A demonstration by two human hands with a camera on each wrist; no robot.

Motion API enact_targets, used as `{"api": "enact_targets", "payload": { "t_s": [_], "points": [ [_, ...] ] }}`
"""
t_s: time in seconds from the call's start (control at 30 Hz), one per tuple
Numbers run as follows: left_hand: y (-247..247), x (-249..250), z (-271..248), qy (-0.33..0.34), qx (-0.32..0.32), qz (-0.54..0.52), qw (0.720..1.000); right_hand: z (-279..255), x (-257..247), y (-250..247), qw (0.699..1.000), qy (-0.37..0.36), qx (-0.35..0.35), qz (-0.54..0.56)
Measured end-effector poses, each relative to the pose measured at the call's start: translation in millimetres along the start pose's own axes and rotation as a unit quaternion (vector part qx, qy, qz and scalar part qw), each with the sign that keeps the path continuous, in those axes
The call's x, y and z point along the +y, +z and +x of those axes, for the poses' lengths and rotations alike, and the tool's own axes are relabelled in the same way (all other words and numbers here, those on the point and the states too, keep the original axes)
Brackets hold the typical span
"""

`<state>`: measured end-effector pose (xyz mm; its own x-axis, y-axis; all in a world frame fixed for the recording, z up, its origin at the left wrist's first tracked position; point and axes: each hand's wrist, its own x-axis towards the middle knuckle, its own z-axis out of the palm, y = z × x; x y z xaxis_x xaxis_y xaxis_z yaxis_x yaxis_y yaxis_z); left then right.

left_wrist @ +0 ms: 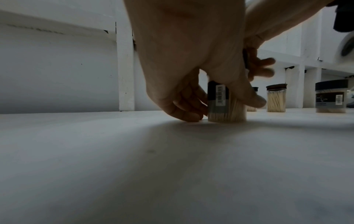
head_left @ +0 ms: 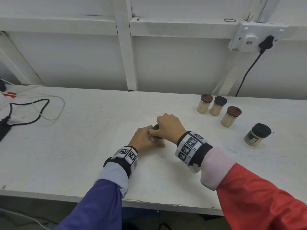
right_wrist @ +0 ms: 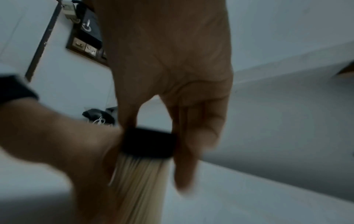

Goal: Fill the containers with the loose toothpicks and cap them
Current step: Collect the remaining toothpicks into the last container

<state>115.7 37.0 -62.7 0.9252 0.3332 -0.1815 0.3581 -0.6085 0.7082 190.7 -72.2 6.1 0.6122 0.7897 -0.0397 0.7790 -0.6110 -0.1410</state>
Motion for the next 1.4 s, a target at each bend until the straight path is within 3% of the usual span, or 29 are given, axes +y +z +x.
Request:
{"api": "enact_targets", "payload": {
  "t_s": [0.1,0.23,0.27,0.33,0.4,0.5,0.57,0.7,0.93,1.2,1.4],
  "points": [
    [1,-3,1,0.003,-0.001,0.0,1.0,-2,3,-6,0.999,0.008,-0.021,-0.042],
    [0,-7,5,-0.012,-0.002,-0.019,1.0,-1,18,-23,0.977,-0.094,-0.165,0.094],
    [0,-7,5,-0.011,-0.001,-0.015,1.0,-1,18,-23,0.974,-0.113,-0.161,0.113],
    [2,-7,6,-0.005,0.0,-0.013,1.0,-3,14,-16,0.985,-0.104,-0.088,0.106],
    [2,-7,4,0.003,0.005,-0.011,1.0,-4,8,-7,0.997,-0.049,-0.014,0.062],
    [3,-8,2,0.011,0.007,-0.032,0.999,-7,1,-2,0.999,0.028,0.014,-0.041],
    [2,-10,2,0.017,0.015,-0.041,0.999,-6,6,-8,0.998,0.026,-0.022,-0.049],
    [1,-9,3,0.008,0.009,-0.024,1.0,-6,20,-20,0.966,-0.106,-0.176,0.157],
    [1,-8,4,0.004,0.014,0.003,1.0,-9,5,-2,0.986,-0.107,-0.042,0.122],
    [1,-5,2,0.004,0.017,0.017,1.0,-17,10,8,0.983,-0.095,-0.02,0.156],
    [1,-1,-5,0.048,0.024,-0.001,0.999,-29,22,18,0.977,-0.104,-0.017,0.186]
  ]
}}
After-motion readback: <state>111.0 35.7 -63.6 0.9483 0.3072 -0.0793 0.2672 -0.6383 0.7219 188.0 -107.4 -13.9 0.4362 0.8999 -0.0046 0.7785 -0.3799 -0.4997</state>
